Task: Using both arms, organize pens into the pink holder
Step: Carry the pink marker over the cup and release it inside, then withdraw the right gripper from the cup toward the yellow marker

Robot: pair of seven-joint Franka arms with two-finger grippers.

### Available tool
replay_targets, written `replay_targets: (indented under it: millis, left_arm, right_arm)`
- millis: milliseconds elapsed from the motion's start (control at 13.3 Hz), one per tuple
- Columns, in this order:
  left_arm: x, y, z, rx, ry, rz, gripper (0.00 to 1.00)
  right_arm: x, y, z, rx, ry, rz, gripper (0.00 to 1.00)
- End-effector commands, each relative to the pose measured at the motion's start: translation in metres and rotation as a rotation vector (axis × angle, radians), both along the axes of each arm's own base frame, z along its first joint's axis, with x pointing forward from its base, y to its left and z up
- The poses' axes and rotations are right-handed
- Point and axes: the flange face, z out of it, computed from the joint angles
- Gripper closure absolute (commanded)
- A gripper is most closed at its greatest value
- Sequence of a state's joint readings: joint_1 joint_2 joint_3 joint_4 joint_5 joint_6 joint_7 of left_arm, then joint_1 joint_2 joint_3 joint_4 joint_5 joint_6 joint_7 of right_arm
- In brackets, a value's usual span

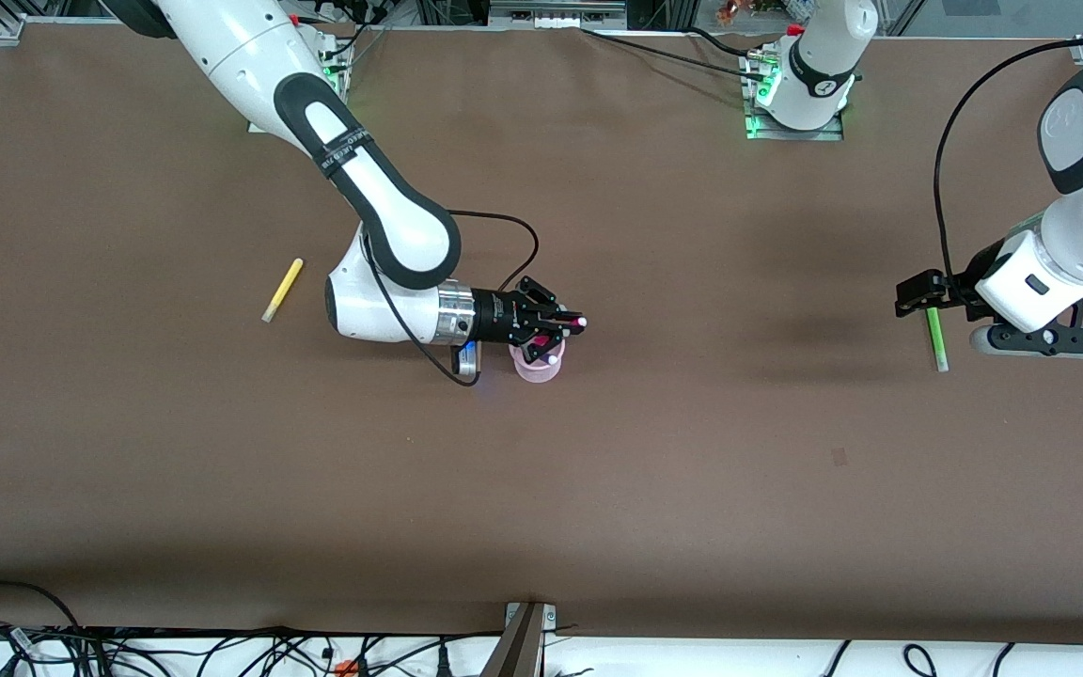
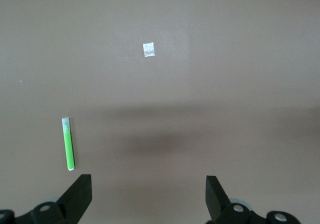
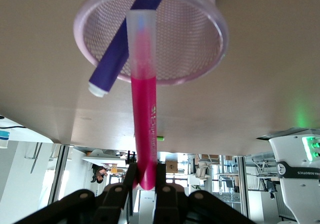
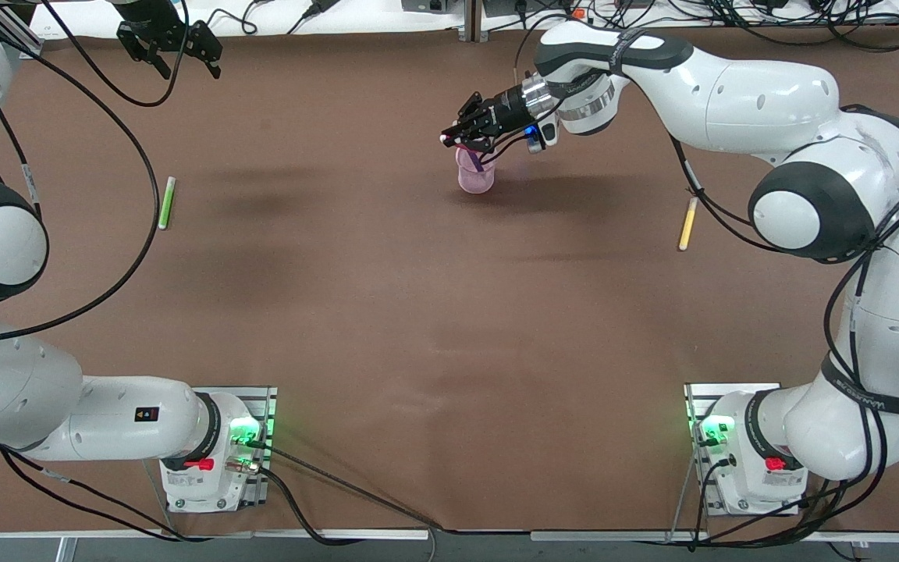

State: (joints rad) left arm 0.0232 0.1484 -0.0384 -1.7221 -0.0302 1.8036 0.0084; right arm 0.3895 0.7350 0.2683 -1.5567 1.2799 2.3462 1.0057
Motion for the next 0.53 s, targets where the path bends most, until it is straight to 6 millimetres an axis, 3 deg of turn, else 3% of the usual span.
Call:
replay_targets:
  millis: [0,75,150,451]
  left_arm:
    - [-0.005,0.000,0.003,-0.011,-0.009,0.000,0.00]
    - [-0.005,0.000,0.003,-0.011,-0.009,0.000,0.00]
    - [-0.005,0.000,0.003,-0.011,-0.009,0.000,0.00]
    - [-0.005,-0.001,0.003,-0.011,-0.009,-0.002,0.00]
  right_arm:
    - [0.007,-0.001,-0.002,0.024,-0.017,-0.011,0.61]
    - [0.008,-0.001,-0.002,0.022,-0.021,-0.009,0.17]
    - [0.011,-0.003,0.006,0.024,-0.030,-0.010,0.00]
    - [0.047,-0.034,0.058,0.000,-0.142,0.029,0.00]
